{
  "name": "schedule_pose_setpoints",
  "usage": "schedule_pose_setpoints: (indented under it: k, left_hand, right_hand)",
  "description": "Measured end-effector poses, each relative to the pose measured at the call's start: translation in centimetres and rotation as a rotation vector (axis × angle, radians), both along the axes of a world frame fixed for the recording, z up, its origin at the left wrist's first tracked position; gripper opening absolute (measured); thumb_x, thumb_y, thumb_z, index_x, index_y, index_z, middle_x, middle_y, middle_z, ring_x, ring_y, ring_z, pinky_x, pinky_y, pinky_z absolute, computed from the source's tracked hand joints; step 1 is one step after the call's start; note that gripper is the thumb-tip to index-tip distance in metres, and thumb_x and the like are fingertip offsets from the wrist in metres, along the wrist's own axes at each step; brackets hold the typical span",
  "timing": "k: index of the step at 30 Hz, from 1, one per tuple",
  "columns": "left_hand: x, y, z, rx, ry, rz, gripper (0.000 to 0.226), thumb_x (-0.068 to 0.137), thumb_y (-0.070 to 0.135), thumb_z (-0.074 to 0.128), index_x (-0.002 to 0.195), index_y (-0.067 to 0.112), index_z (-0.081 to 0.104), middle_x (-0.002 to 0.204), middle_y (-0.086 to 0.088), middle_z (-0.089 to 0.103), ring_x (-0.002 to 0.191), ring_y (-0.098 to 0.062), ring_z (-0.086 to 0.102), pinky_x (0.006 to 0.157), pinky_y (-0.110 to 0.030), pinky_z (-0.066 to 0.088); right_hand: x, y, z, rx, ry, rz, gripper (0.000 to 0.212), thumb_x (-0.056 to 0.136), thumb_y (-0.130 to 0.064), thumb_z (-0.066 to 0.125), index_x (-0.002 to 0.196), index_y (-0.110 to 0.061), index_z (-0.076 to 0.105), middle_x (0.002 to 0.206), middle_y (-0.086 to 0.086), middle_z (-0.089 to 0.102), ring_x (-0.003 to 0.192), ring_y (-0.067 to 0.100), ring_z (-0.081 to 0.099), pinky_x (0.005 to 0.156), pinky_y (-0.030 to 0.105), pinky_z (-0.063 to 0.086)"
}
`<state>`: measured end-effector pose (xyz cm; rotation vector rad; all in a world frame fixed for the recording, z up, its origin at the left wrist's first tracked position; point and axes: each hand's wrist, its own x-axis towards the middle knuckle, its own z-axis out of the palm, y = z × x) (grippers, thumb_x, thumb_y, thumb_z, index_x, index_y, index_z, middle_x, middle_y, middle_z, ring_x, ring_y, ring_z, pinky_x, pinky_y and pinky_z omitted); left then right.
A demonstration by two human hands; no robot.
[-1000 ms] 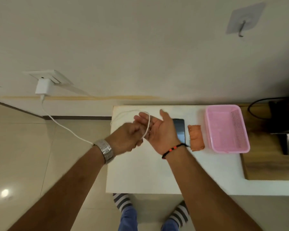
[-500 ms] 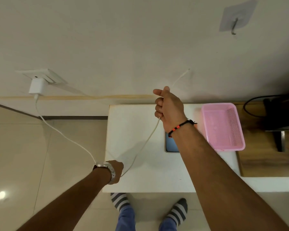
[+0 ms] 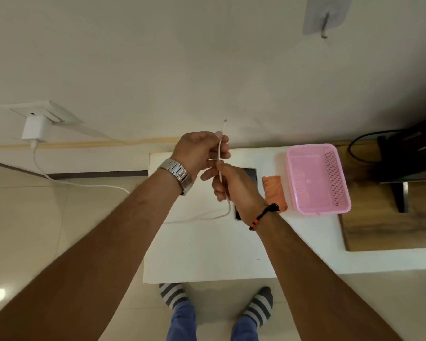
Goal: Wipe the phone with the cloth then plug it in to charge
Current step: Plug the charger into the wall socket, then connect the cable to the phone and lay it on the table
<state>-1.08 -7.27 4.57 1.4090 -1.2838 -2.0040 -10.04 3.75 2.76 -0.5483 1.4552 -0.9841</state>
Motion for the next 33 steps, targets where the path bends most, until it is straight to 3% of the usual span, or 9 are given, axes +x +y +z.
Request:
schedule_pose_setpoints:
  k: [2, 5, 10, 16, 18, 20, 24, 27, 33]
  left_hand:
    - [-0.2, 0.4, -0.5, -0.105, -0.072, -0.026, 0.022, 0.101, 0.021, 0.063, 0.097, 0.005, 0.078, 0.077, -0.003, 0.078, 0.069, -0.019, 0.074, 0.062, -0.030, 0.060]
    - [-0.1, 2.0, -1.9, -0.222, -0.186, -0.156, 0.022, 0.100, 0.022, 0.062, 0.093, 0.010, 0.079, 0.078, -0.003, 0.080, 0.067, -0.018, 0.075, 0.063, -0.029, 0.061]
    - [-0.8, 5.8, -5.0, -0.201, -0.219, -0.377, 0.022, 0.097, 0.023, 0.063, 0.085, 0.017, 0.080, 0.080, -0.002, 0.081, 0.075, -0.021, 0.079, 0.067, -0.034, 0.064]
    - [-2.0, 7.1, -10.4, 0.007, -0.399, -0.156, 0.021, 0.097, 0.017, 0.056, 0.082, 0.010, 0.070, 0.089, -0.008, 0.074, 0.080, -0.024, 0.069, 0.077, -0.042, 0.065]
    - [-2.3, 7.5, -11.9, 0.010, -0.482, -0.156, 0.015, 0.097, 0.012, 0.053, 0.085, 0.011, 0.061, 0.088, -0.011, 0.061, 0.081, -0.025, 0.059, 0.079, -0.043, 0.062]
    - [-2.7, 7.9, -13.0, 0.024, -0.561, -0.222, 0.014, 0.095, 0.007, 0.052, 0.083, 0.011, 0.058, 0.089, -0.012, 0.056, 0.084, -0.024, 0.054, 0.079, -0.040, 0.055]
    - [-3.4, 8.7, -14.8, 0.065, -0.608, -0.219, 0.013, 0.094, 0.004, 0.055, 0.082, 0.008, 0.059, 0.091, -0.014, 0.058, 0.086, -0.025, 0.056, 0.083, -0.038, 0.054]
    - [-3.9, 9.0, -15.3, 0.089, -0.574, -0.173, 0.010, 0.096, 0.012, 0.062, 0.088, 0.008, 0.063, 0.093, -0.015, 0.062, 0.088, -0.027, 0.061, 0.097, -0.053, 0.059]
    - [-3.6, 8.7, -14.8, 0.232, -0.474, -0.097, 0.036, 0.093, 0.035, 0.074, 0.112, 0.006, 0.068, 0.112, -0.018, 0.074, 0.099, -0.035, 0.074, 0.078, -0.045, 0.066]
  right_hand:
    - [-0.7, 0.2, -0.4, 0.067, 0.083, -0.121, 0.047, 0.101, -0.035, 0.034, 0.101, -0.011, 0.075, 0.088, 0.011, 0.074, 0.081, 0.027, 0.068, 0.080, 0.036, 0.054]
    - [-2.3, 0.2, -1.4, 0.124, 0.062, -0.348, 0.047, 0.103, -0.047, 0.038, 0.116, -0.013, 0.068, 0.112, 0.011, 0.071, 0.108, 0.026, 0.065, 0.097, 0.042, 0.050]
    - [-3.8, 1.1, -2.9, 0.124, 0.103, -0.373, 0.027, 0.100, -0.021, 0.048, 0.096, -0.009, 0.072, 0.093, 0.016, 0.075, 0.082, 0.032, 0.069, 0.073, 0.044, 0.060]
    - [-5.2, 3.9, -6.7, 0.278, 0.253, -0.456, 0.026, 0.100, -0.014, 0.042, 0.092, -0.016, 0.067, 0.102, 0.015, 0.072, 0.097, 0.031, 0.069, 0.090, 0.047, 0.058]
    - [-5.5, 5.0, -8.3, 0.317, 0.343, -0.420, 0.020, 0.099, -0.009, 0.046, 0.100, -0.008, 0.066, 0.106, 0.024, 0.068, 0.097, 0.037, 0.067, 0.074, 0.037, 0.054]
    - [-5.6, 5.8, -9.9, 0.369, 0.354, -0.375, 0.020, 0.098, -0.010, 0.050, 0.095, 0.000, 0.067, 0.088, 0.027, 0.063, 0.080, 0.033, 0.061, 0.059, 0.029, 0.044]
    - [-5.6, 6.2, -12.3, 0.445, 0.311, -0.377, 0.039, 0.097, -0.011, 0.052, 0.060, -0.024, 0.051, 0.062, -0.002, 0.049, 0.061, 0.017, 0.048, 0.052, 0.024, 0.035]
    - [-5.8, 6.1, -12.5, 0.444, 0.304, -0.391, 0.038, 0.096, -0.012, 0.053, 0.062, -0.026, 0.052, 0.062, -0.003, 0.051, 0.058, 0.014, 0.049, 0.051, 0.024, 0.036]
    - [-4.9, 5.8, -11.0, 0.390, 0.211, -0.393, 0.027, 0.097, -0.016, 0.044, 0.087, -0.014, 0.069, 0.092, 0.008, 0.071, 0.083, 0.022, 0.066, 0.069, 0.033, 0.055]
